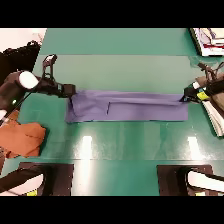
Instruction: Fold the shirts.
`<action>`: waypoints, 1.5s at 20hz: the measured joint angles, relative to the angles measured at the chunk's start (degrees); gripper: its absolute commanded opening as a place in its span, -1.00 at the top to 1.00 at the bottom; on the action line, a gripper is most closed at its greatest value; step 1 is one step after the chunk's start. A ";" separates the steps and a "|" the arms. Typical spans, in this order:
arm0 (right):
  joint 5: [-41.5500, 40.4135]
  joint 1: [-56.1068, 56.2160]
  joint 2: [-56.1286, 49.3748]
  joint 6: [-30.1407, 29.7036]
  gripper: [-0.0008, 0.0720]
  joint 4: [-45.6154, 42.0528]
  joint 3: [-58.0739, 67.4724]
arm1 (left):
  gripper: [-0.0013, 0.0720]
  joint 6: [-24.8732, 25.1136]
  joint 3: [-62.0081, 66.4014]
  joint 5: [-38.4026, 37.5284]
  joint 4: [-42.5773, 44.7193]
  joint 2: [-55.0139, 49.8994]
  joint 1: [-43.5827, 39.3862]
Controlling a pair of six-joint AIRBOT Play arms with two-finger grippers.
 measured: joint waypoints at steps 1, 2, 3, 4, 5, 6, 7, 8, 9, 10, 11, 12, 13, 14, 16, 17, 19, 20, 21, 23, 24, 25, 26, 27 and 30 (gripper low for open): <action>-0.26 -0.09 -2.34 0.00 0.20 0.94 2.08 | -0.55 0.22 1.51 0.72 0.00 -2.21 0.13; -0.26 -0.13 -4.20 0.00 0.13 1.75 3.89 | -0.53 0.33 3.04 1.11 0.00 -4.13 0.22; -0.15 -0.33 -5.90 -0.07 0.13 2.82 5.64 | -0.53 0.46 4.35 1.14 -0.02 -5.40 0.22; 0.35 -0.72 -7.08 -0.48 0.13 3.61 6.95 | -0.53 0.55 5.75 0.79 -0.09 -6.36 0.20; 0.87 -1.36 -7.93 -1.07 0.13 4.22 7.91 | -0.52 0.66 7.23 -0.33 -0.09 -7.04 0.20; 1.44 -2.16 -8.33 -1.62 0.13 4.79 8.26 | -0.45 0.74 8.61 -1.90 -0.02 -7.48 0.22; 1.90 -3.37 -8.33 -2.23 0.13 5.20 8.04 | 0.10 0.76 9.99 -4.02 -0.02 -7.82 0.22; 2.01 -4.79 -8.04 -2.84 0.13 5.40 7.21 | 0.64 1.14 11.06 -6.14 -0.07 -8.07 0.24; 2.05 -6.54 -7.50 -3.48 0.07 5.55 5.97 | 0.89 1.68 11.98 -8.11 -0.22 -8.22 0.22; 2.08 -8.24 -6.99 -4.28 -0.22 5.88 4.61 | 0.90 2.23 12.55 -9.53 -0.50 -8.37 0.22; 2.08 -10.14 -6.69 -4.96 -0.49 6.01 2.99 | 0.90 2.54 13.03 -10.58 -1.07 -8.48 0.22; 2.10 -11.98 -6.58 -5.60 -0.57 6.01 1.53 | 0.90 2.89 13.35 -10.99 -1.81 -8.57 0.24; 2.10 -13.86 -6.73 -6.10 -0.59 6.34 0.02 | 0.90 3.13 13.57 -11.26 -3.08 -8.68 0.26; 2.10 -15.19 -7.26 -6.82 -0.59 6.86 -1.22 | 0.90 3.32 13.75 -11.26 -4.55 -8.81 0.26; 2.43 -17.38 -9.03 -8.61 -0.58 9.18 -3.32 | 0.89 3.58 13.92 -10.69 -7.13 -9.01 -0.20; 2.78 -17.97 -10.32 -9.38 -0.58 10.60 -4.02 | 0.89 3.80 13.99 -10.38 -7.87 -9.16 -0.72; 3.58 -18.05 -12.81 -10.49 -0.58 13.60 -4.79 | 0.90 4.28 14.05 -9.73 -9.07 -9.73 -2.34; 4.04 -17.62 -13.90 -10.88 -0.53 14.97 -5.01 | 0.90 4.42 14.05 -9.44 -9.42 -10.16 -3.34; 4.39 -16.92 -14.88 -11.19 -0.22 16.04 -5.11 | 0.90 4.59 14.10 -8.92 -9.75 -10.73 -4.59; 3.78 -15.47 -16.48 -12.09 0.86 16.24 -5.38 | 0.90 4.79 14.10 -7.69 -10.16 -12.28 -7.26; 3.45 -14.78 -17.00 -12.52 0.93 16.20 -5.40 | 0.90 4.81 14.12 -6.60 -10.27 -13.11 -8.50; 3.69 -14.19 -17.27 -13.22 0.93 16.13 -4.83 | 0.90 4.83 14.29 -5.05 -10.54 -14.14 -9.81; 3.74 -13.68 -17.35 -13.66 0.93 16.00 -3.96 | 0.90 4.87 14.73 -3.45 -10.97 -15.26 -10.97; 3.80 -13.25 -17.20 -13.94 0.93 15.63 -2.89 | 0.90 4.94 15.47 -1.97 -11.54 -16.44 -12.00; 6.45 -11.19 -14.16 -14.27 0.93 18.36 1.95 | 0.90 4.98 19.08 0.33 -12.72 -21.03 -15.06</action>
